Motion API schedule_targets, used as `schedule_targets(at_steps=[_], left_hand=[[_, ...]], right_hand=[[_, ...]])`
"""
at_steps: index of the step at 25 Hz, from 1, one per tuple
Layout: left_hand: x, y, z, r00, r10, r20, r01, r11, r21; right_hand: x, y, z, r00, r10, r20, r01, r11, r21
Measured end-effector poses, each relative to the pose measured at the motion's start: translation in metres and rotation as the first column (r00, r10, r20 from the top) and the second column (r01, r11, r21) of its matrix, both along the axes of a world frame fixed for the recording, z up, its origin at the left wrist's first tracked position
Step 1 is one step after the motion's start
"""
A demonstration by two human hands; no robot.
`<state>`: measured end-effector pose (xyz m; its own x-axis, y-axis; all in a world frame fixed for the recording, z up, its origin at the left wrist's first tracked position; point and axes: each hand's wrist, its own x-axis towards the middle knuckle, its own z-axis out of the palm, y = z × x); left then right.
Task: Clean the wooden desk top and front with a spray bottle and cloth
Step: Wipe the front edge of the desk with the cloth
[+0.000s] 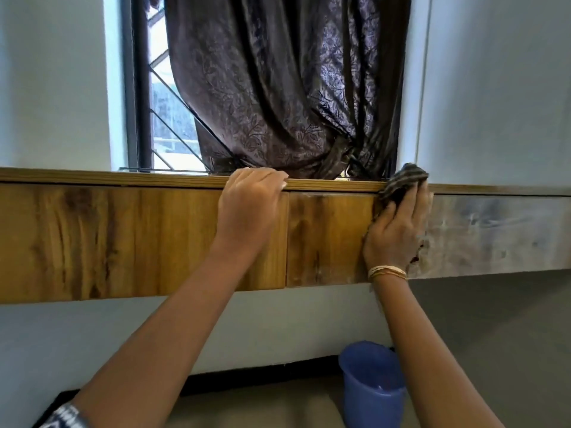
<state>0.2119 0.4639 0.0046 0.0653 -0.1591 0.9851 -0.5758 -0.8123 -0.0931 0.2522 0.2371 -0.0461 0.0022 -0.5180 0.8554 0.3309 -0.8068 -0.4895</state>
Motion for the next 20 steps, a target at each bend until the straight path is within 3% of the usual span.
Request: schedule_targets(at_steps=[1,3,5,7,11,16,20], left_hand=[[-0.001,0.002,0.002,1.0,0.016,-0.01,-0.016,1.0,0.018],[-0.005,0.003,0.003,0.999,0.031,-0.043,-0.03,0.999,0.025],[-0.007,-0.001,0.0,0.997,0.046,-0.064,-0.045,0.999,0.014],[-0.005,0.0,-0.002,0.995,0.061,-0.084,-0.061,0.998,-0.005],[-0.008,0.004,0.004,0.994,0.01,-0.111,-0.012,1.0,-0.018],[-0.016,0.006,0.019,0.959,-0.072,-0.276,0.039,0.992,-0.124],[-0.018,0.003,0.024,0.961,-0.006,-0.277,-0.032,0.99,-0.134]], right_hand=[[-0.003,0.009,0.0,0.999,-0.019,-0.034,0.018,1.0,-0.015],[-0.01,0.042,0.0,0.998,-0.021,-0.065,0.008,0.981,-0.194],[-0.014,0.081,0.001,0.999,0.018,-0.036,-0.031,0.91,-0.414],[-0.015,0.1,0.005,0.998,0.051,-0.021,-0.055,0.848,-0.527],[-0.011,0.048,0.019,0.997,0.06,0.041,-0.03,0.849,-0.528],[-0.009,0.059,0.014,0.996,0.083,0.034,-0.069,0.951,-0.301],[-0.014,0.105,0.023,0.987,0.158,0.021,-0.13,0.872,-0.472]])
